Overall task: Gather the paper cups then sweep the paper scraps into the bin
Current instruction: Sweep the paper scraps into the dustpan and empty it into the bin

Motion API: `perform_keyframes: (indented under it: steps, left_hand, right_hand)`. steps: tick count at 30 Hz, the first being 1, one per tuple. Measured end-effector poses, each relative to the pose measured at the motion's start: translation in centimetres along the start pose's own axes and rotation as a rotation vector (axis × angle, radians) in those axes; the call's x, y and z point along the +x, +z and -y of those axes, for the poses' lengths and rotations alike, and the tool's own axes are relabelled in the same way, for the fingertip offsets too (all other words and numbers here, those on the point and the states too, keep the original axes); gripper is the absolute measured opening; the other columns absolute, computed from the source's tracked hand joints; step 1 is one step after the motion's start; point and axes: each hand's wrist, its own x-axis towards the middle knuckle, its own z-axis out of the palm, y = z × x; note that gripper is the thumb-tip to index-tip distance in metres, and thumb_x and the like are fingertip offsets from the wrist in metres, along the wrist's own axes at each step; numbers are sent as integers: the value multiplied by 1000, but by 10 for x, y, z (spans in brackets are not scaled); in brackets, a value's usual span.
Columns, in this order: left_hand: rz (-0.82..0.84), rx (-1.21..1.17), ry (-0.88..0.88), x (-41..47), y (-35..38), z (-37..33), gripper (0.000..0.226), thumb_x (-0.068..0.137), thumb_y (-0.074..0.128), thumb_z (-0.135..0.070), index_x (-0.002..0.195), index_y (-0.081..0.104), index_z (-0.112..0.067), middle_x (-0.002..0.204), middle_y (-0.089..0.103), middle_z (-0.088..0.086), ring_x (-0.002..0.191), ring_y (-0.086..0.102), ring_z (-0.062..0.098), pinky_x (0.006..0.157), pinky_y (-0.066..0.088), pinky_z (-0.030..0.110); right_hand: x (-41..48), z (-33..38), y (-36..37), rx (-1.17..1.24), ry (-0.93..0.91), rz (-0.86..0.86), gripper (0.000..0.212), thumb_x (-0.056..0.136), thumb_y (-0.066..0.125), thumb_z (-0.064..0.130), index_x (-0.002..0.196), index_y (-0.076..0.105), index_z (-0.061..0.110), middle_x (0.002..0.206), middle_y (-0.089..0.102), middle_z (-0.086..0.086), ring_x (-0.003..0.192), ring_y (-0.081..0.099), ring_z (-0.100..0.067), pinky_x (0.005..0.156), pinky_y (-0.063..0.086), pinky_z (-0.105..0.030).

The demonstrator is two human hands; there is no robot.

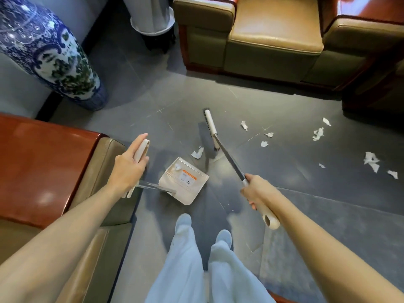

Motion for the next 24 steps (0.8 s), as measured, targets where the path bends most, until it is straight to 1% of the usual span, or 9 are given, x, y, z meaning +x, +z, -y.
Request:
perform_keyframes:
  steps: [2, 4, 6, 10, 12, 14, 18, 21, 24]
  left_hand:
    - [2, 4, -16, 17, -6, 6, 58, 94, 59, -19, 136, 38, -54, 114, 54, -12, 80, 55, 0, 75, 42, 16]
    - [22, 8, -16, 35, -9, 10, 58, 94, 59, -18, 136, 39, -53, 110, 58, -7, 83, 56, 8, 81, 43, 25]
    - [54, 18, 6, 53, -13, 12, 59, 93, 60, -16, 139, 40, -48, 114, 61, -2, 90, 58, 18, 86, 47, 32]
    - [82, 46, 55, 88, -22, 13, 59, 92, 60, -14, 141, 41, -42, 121, 64, 7, 94, 63, 34, 89, 51, 46]
    - [92, 47, 63, 102, -24, 14, 59, 92, 59, -14, 140, 41, -42, 118, 65, 8, 91, 64, 34, 87, 53, 46]
    - [99, 21, 69, 115, -23, 14, 59, 91, 60, -12, 139, 43, -43, 113, 65, 2, 91, 63, 32, 87, 52, 37]
    - [132, -22, 92, 137, -20, 5, 60, 90, 60, -11, 137, 45, -44, 108, 59, -13, 95, 61, 26, 84, 43, 23]
    - [175, -46, 109, 151, -17, -7, 60, 90, 59, -11, 136, 45, -46, 107, 58, -13, 97, 60, 24, 87, 45, 27]
    - [226, -67, 137, 167, -14, -19, 60, 89, 60, -11, 134, 47, -49, 111, 61, -12, 98, 60, 19, 89, 46, 27]
  right_hand:
    - [21, 13, 4, -53, 40, 18, 24, 86, 42, 4, 108, 49, 13, 76, 63, -15, 53, 57, -26, 53, 52, -33]
    - [37, 21, 10, -12, 103, 83, 12, 89, 38, 4, 94, 49, 5, 68, 58, -15, 50, 53, -25, 52, 49, -30]
    - [48, 24, 17, 115, 215, 163, 14, 89, 35, 2, 82, 47, 4, 60, 53, -14, 43, 49, -22, 48, 45, -25]
    - [53, 31, 37, 325, 416, 117, 11, 85, 40, 4, 90, 49, 8, 63, 45, -8, 40, 39, -15, 45, 34, -15]
    - [55, 33, 45, 250, 371, 59, 13, 85, 37, 7, 92, 48, 10, 63, 42, -8, 43, 35, -16, 44, 30, -15]
    - [53, 38, 50, 67, 286, 54, 14, 91, 34, 13, 95, 47, 11, 69, 47, -9, 45, 42, -19, 39, 33, -14]
    - [38, 60, 57, -105, 229, 132, 9, 91, 37, 14, 93, 46, 15, 63, 51, -6, 36, 47, -16, 35, 30, -11]
    - [24, 66, 48, -46, 208, 238, 14, 90, 48, 18, 103, 52, 13, 52, 48, -6, 37, 43, -19, 46, 32, -19]
    - [9, 62, 26, 107, 188, 282, 14, 92, 55, 25, 104, 55, 18, 49, 43, -4, 42, 39, -20, 43, 31, -19]
